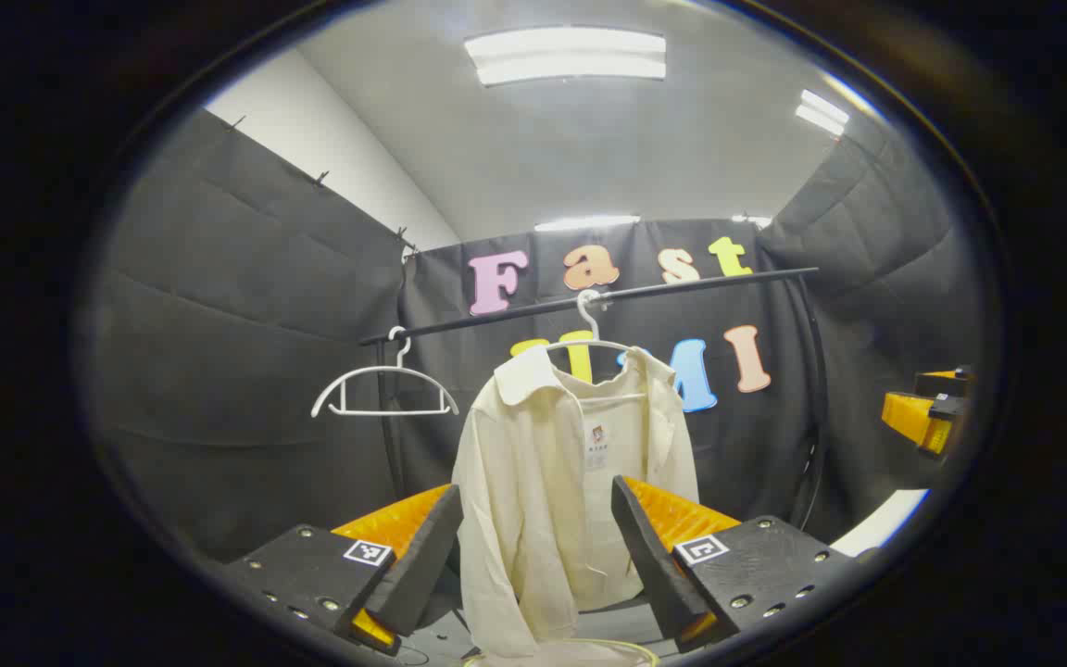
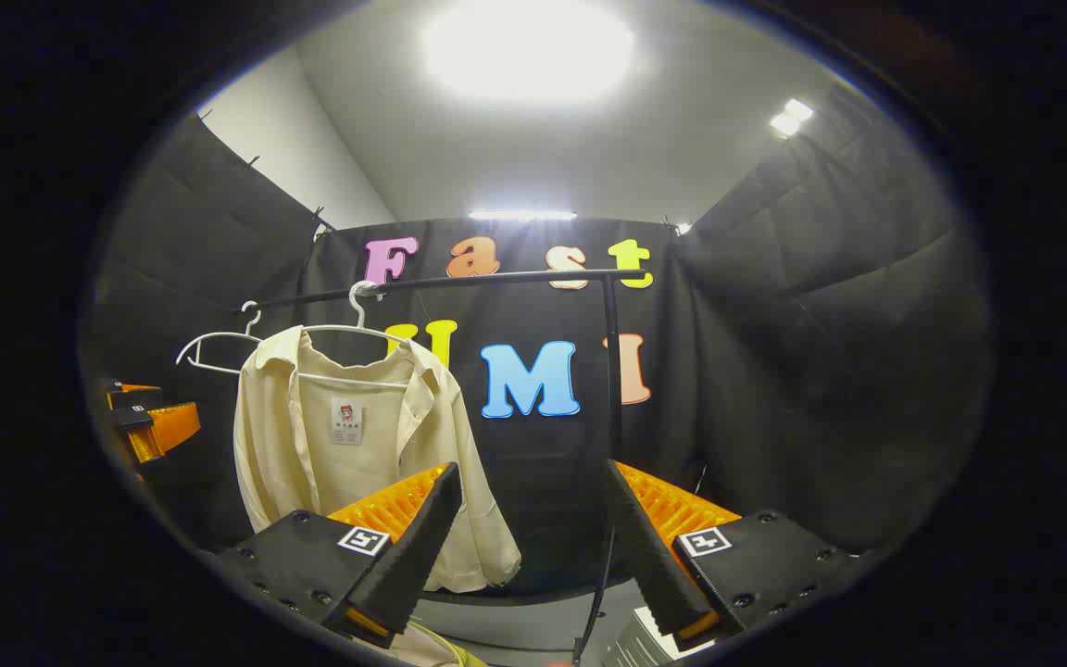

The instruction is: Grasp the clothes on the hanger with both hands and then place them into the laundry hamper below.

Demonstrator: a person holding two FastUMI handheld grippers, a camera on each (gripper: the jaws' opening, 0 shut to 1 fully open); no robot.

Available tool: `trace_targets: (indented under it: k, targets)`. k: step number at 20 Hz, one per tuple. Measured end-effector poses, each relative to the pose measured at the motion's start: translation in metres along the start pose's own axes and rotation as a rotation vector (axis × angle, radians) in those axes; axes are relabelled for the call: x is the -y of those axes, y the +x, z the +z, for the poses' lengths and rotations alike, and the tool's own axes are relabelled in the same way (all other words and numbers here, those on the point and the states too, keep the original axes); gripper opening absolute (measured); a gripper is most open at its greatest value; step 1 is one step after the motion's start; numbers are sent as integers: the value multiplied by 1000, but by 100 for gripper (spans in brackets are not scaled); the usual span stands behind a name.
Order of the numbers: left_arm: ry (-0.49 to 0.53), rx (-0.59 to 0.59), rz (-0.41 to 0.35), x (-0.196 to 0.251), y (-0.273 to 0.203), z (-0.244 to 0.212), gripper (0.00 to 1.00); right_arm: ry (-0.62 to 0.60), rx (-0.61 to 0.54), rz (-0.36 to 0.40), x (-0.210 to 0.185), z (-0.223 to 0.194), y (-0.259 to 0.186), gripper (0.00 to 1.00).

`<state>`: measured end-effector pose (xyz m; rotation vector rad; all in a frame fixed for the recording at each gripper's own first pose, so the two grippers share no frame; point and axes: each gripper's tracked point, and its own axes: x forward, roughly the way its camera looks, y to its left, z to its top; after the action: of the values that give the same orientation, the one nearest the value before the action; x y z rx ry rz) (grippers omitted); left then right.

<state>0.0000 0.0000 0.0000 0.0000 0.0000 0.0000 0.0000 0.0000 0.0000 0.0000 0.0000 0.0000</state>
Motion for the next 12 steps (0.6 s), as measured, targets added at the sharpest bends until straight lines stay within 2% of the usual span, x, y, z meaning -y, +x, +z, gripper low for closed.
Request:
trace_targets:
  k: [12]
  targets:
    - [6,4,-17,-13,9,-3,95,9,6,-17,-14,4,4,97]
